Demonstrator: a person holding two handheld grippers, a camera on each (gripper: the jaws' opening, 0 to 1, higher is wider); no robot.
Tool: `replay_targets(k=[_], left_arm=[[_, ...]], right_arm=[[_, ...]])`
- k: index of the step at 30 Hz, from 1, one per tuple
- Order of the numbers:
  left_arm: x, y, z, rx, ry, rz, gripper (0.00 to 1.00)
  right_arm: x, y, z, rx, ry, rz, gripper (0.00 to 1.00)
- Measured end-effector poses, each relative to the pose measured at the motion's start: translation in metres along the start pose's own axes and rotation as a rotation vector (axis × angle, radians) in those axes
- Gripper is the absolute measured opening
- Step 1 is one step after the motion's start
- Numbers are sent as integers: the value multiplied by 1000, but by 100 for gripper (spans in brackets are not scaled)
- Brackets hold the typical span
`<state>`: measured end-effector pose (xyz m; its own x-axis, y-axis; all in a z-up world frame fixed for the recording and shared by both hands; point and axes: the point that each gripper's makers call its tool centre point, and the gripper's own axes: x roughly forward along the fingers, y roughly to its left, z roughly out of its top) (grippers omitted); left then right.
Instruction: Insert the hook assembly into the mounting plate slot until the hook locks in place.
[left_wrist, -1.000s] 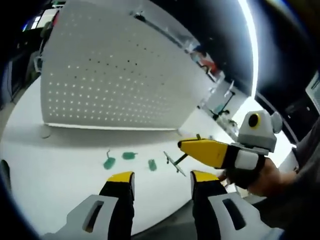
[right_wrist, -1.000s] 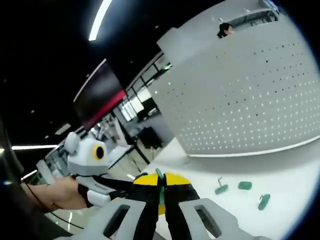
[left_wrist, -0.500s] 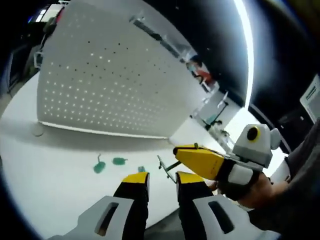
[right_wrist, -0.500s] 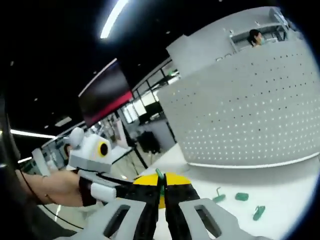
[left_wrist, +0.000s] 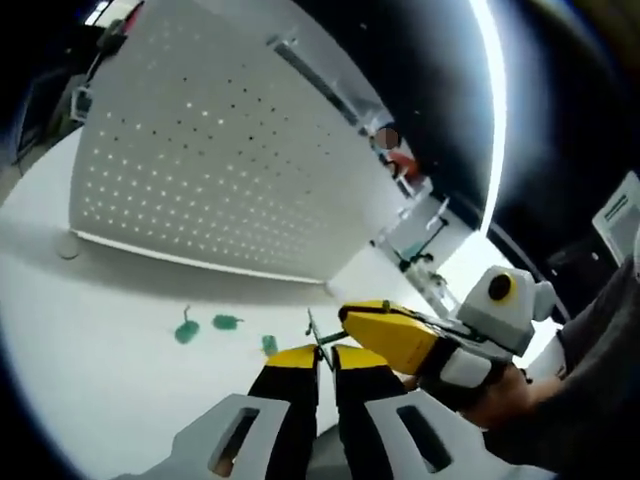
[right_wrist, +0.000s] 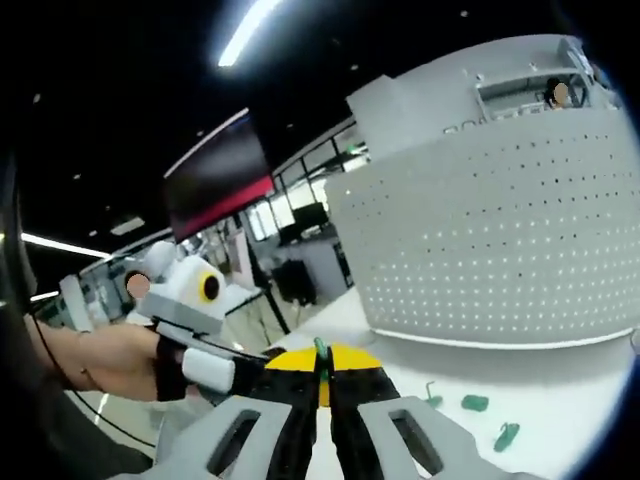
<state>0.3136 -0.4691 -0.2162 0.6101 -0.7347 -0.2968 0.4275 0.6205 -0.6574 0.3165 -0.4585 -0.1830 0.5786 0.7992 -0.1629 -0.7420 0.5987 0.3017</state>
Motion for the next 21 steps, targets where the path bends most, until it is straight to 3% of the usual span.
replay_targets(k=[5,10,21], left_arm=[[-3,1,7,13,-21,31,2],[-3,-1,11,97,5,46,1],[-7,-1,15,90,-22,60,1]], right_arm=[[2,-1,4,45,-20,13,1],[2,0,8,53,-23,22,1],[1,3,9,68,-3,40,4]])
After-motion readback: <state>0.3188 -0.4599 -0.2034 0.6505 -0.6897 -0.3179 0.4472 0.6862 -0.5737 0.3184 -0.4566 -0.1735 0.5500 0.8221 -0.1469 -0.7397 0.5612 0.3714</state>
